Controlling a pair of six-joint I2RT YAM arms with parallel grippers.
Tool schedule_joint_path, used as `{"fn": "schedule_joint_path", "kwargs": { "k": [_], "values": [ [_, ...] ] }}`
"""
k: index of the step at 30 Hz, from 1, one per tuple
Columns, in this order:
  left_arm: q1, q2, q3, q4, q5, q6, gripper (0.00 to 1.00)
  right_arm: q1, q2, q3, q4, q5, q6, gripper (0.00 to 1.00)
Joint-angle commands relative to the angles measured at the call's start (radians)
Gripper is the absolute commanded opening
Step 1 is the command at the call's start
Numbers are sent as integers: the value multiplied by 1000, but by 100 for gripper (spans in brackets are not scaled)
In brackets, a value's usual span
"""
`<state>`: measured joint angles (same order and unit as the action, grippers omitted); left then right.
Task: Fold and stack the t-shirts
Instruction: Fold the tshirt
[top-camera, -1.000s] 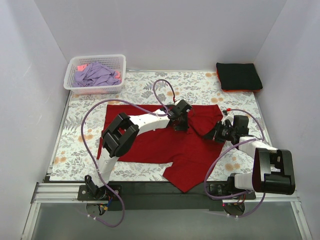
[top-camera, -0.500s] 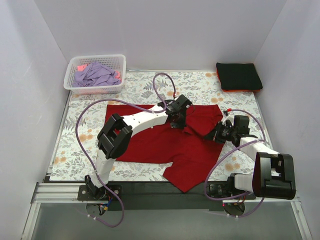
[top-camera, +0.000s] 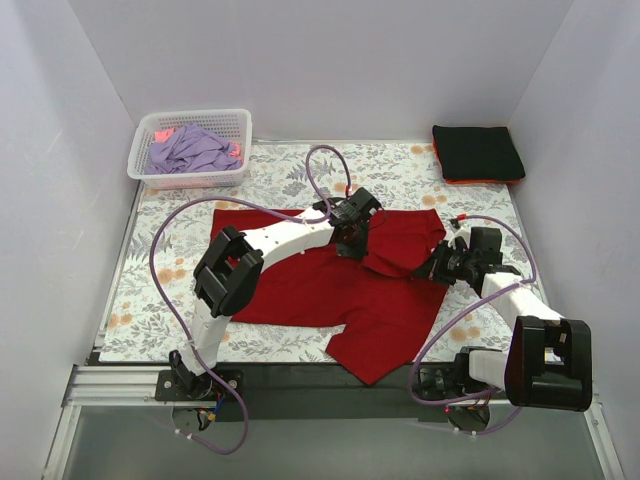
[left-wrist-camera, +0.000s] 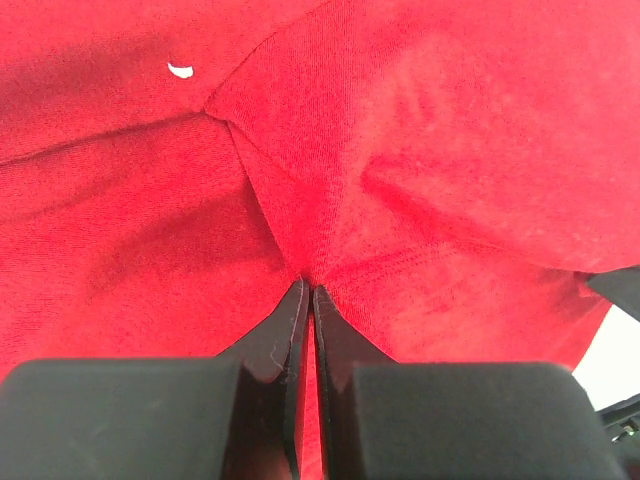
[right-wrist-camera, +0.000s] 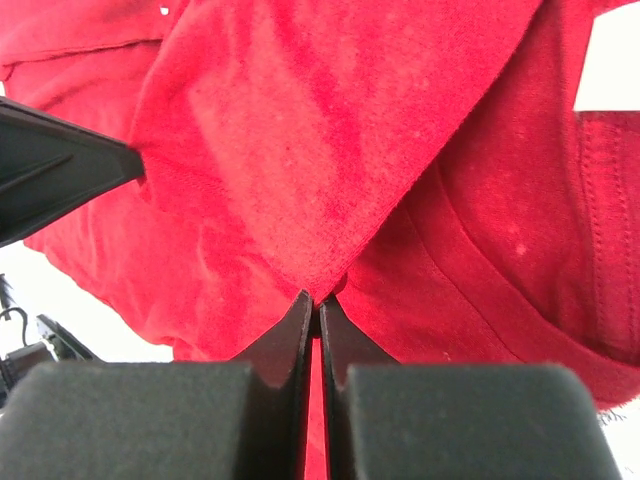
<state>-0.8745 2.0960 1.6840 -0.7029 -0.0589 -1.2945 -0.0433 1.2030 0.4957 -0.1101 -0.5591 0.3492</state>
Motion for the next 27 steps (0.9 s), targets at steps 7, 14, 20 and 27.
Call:
{"fn": "schedule_joint_path", "kwargs": {
  "k": [7, 14, 20, 27],
  "values": [
    [8, -71, -24, 17, 134, 11, 0, 3, 10, 35, -89, 24, -55, 10],
    [8, -76, -73, 54, 168, -6, 4, 3, 41, 30, -105, 42, -73, 16],
    [8, -88, -89, 56, 174, -19, 13, 3, 26, 59, -129, 111, -81, 24],
    [38, -206, -124, 55, 71, -37, 50, 3, -52, 124, -146, 221, -55, 45]
  ]
}}
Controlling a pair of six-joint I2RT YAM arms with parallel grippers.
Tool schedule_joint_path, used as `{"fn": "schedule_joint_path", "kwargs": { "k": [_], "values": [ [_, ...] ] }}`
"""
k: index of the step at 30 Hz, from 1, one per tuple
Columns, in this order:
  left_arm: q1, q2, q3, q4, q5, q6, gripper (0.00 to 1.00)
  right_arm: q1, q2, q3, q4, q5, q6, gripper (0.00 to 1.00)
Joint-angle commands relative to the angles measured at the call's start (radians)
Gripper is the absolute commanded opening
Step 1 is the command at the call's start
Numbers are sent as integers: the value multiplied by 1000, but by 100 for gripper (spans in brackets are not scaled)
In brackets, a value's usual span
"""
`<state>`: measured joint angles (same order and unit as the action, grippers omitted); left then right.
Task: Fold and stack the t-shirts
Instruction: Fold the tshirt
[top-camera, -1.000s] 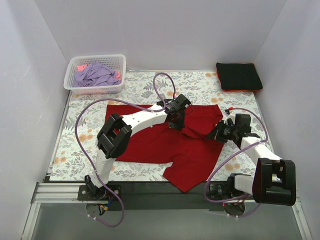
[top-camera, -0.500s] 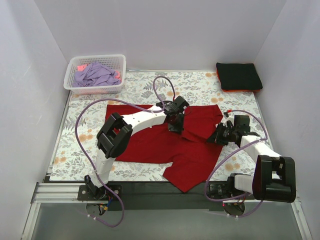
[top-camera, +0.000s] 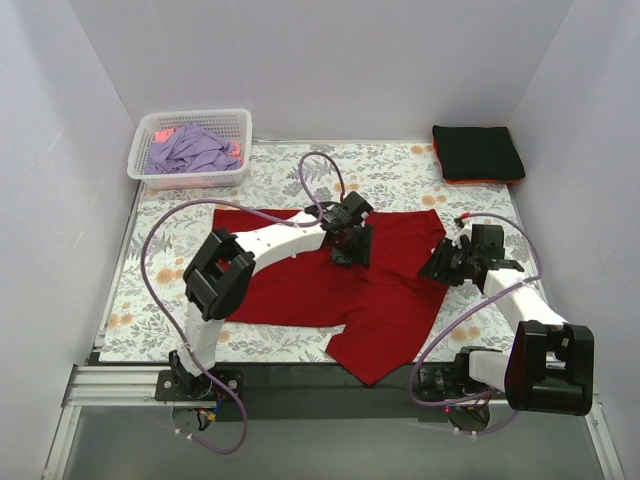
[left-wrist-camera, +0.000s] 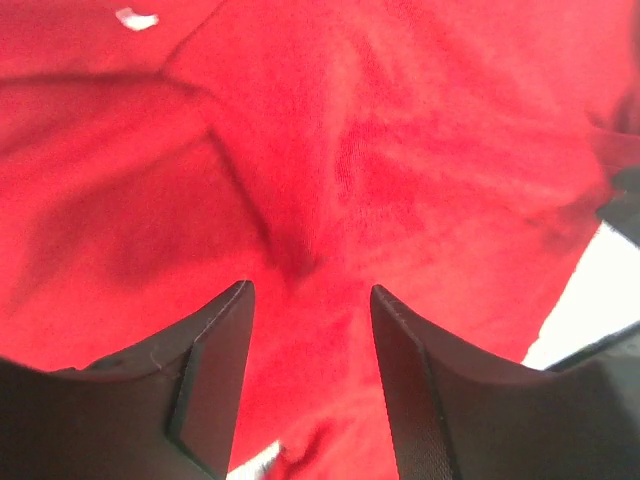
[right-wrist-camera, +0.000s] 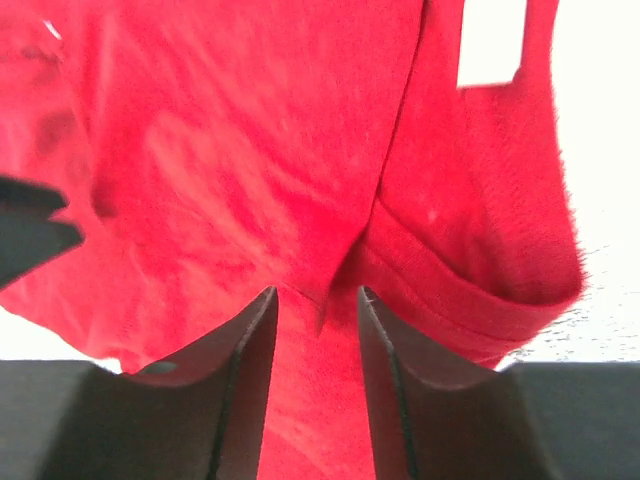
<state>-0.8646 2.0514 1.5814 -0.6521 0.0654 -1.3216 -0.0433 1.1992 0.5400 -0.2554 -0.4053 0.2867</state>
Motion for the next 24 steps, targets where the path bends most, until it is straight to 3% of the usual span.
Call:
{"fn": "schedule_joint_path", "kwargs": {
  "k": [1, 3, 7, 11, 19, 24],
  "values": [
    [56, -206, -33, 8, -93, -10, 51, 3, -50, 95, -1, 98, 12, 46],
    [100, -246, -81, 14, -143, -7, 51, 3, -35, 153, 2, 131, 22, 47],
    [306, -345, -188, 35, -197, 22, 50, 3, 58, 236, 50, 169, 55, 45],
    [447, -387, -276, 89, -305, 97, 47, 2, 164, 291, 154, 160, 86, 38],
    [668, -280, -325, 150, -380, 125, 44, 2, 413, 400, 300, 82, 115, 37],
    [731, -200, -302, 155, -365, 114, 43, -6, 566, 454, 343, 66, 114, 37]
  ]
}}
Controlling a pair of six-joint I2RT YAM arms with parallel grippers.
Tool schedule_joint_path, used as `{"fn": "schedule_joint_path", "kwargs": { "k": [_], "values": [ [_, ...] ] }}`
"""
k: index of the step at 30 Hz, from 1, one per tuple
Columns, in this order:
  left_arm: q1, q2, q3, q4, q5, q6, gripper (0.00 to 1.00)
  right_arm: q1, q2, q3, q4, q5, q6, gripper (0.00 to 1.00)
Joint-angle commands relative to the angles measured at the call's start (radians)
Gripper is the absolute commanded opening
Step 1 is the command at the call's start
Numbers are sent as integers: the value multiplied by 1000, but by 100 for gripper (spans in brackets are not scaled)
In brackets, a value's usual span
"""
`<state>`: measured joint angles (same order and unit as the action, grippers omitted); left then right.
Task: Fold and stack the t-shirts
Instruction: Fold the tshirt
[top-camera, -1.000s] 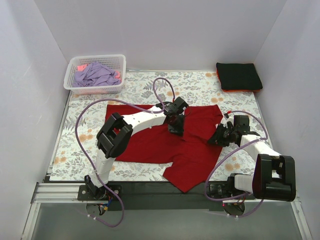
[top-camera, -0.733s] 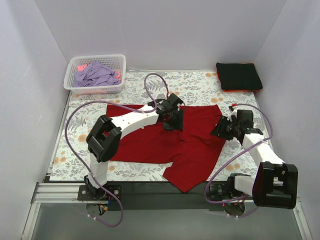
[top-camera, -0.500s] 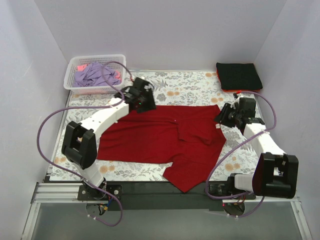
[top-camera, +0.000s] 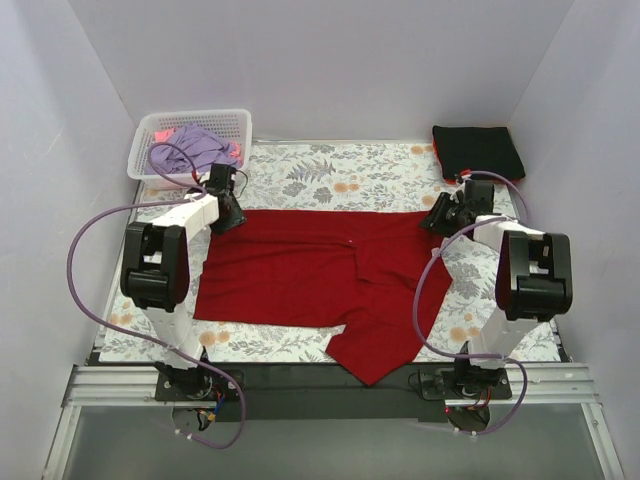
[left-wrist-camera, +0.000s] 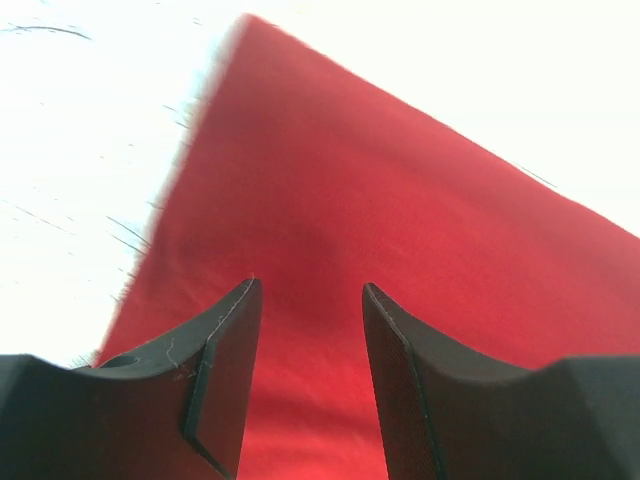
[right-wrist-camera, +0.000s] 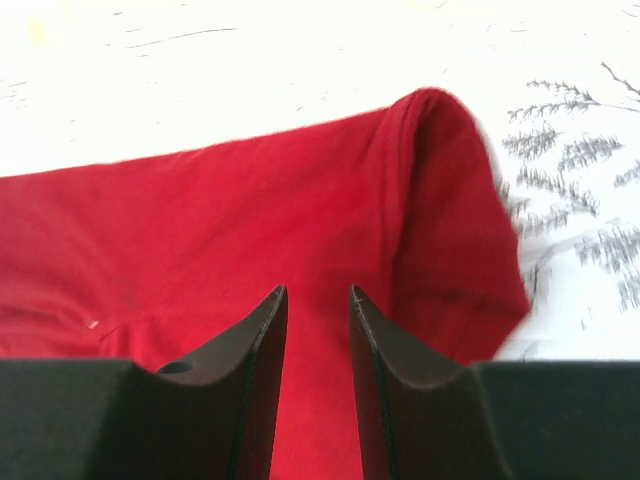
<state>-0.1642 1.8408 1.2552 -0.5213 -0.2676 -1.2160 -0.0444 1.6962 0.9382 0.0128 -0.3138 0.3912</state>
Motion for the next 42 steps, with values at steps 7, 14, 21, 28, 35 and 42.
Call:
{"fn": "schedule_joint_path", "kwargs": {
  "k": [7, 14, 21, 28, 35, 42],
  "values": [
    [43, 100, 62, 23, -25, -8, 42, -49, 236, 157, 90, -24, 12, 37],
    [45, 196, 125, 18, -21, -31, 42, -100, 379, 304, 73, -34, -11, 38],
    [45, 177, 155, 21, -1, -54, 43, -106, 421, 409, 27, -44, -57, 38],
    [17, -23, 95, 27, 31, -48, 45, -84, 182, 285, -4, 21, -124, 40],
    [-41, -282, -42, 21, 34, -22, 47, -58, -125, 90, -5, -31, -143, 45],
    [-57, -564, -264, 4, 39, -16, 50, -55, -458, -67, -66, -16, -146, 51]
  ]
}}
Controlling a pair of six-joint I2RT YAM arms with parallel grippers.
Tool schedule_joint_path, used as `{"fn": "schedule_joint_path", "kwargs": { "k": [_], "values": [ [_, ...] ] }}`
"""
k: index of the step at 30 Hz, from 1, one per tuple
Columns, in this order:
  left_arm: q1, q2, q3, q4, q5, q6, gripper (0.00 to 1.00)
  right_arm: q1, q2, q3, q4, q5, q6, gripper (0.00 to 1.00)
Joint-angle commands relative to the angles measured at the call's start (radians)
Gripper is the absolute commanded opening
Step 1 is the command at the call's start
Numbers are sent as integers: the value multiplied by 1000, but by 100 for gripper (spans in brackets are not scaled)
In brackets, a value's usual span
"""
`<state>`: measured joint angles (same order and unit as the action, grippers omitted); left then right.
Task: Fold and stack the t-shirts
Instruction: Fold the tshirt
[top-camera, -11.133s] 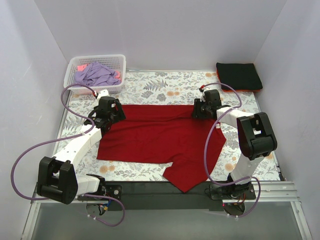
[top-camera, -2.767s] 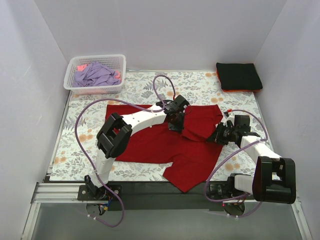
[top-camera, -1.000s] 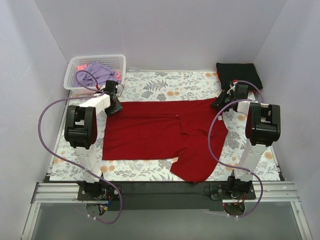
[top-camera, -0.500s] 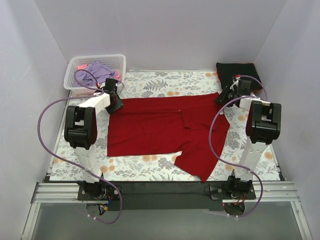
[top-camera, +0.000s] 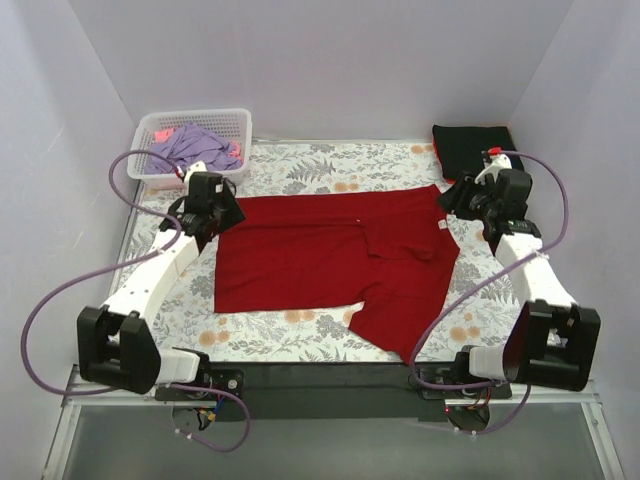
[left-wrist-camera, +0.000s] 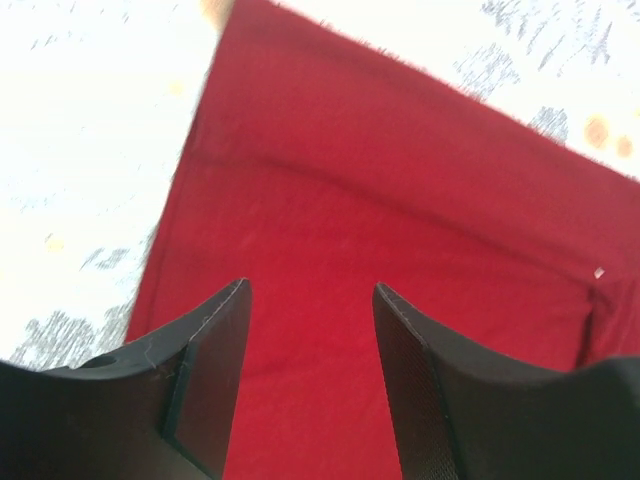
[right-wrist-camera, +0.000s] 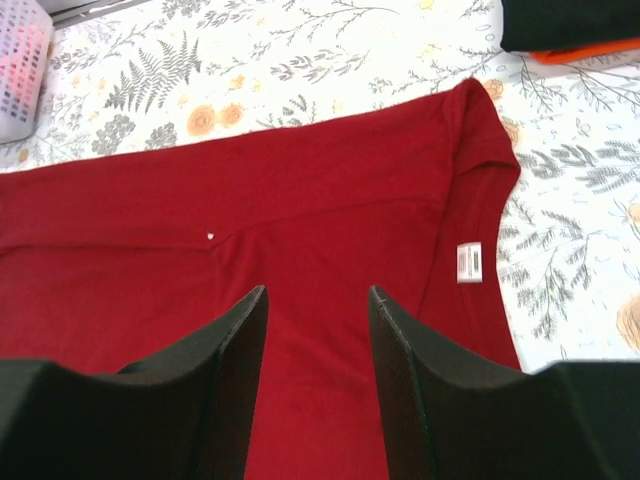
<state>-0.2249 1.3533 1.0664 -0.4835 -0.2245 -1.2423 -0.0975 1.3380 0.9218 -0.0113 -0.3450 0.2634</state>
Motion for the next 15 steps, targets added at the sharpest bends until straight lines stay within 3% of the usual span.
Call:
{"fn": "schedule_joint_path", "kwargs": {
  "k": [1, 4, 8, 15],
  "values": [
    [4, -136, -100, -40, -1, 3, 51, -2, -124, -66, -55, 21, -18, 52],
    [4, -215, -175, -66, -2, -19, 54, -2, -197, -113, -140, 75, -12, 52],
    [4, -253, -259, -82, 2, -69, 64, -2, -252, -210, -226, 97, 40, 51],
    [4, -234, -359, -84, 36, -132, 63, -2, -320, -356, -271, 146, 47, 49]
  ]
}}
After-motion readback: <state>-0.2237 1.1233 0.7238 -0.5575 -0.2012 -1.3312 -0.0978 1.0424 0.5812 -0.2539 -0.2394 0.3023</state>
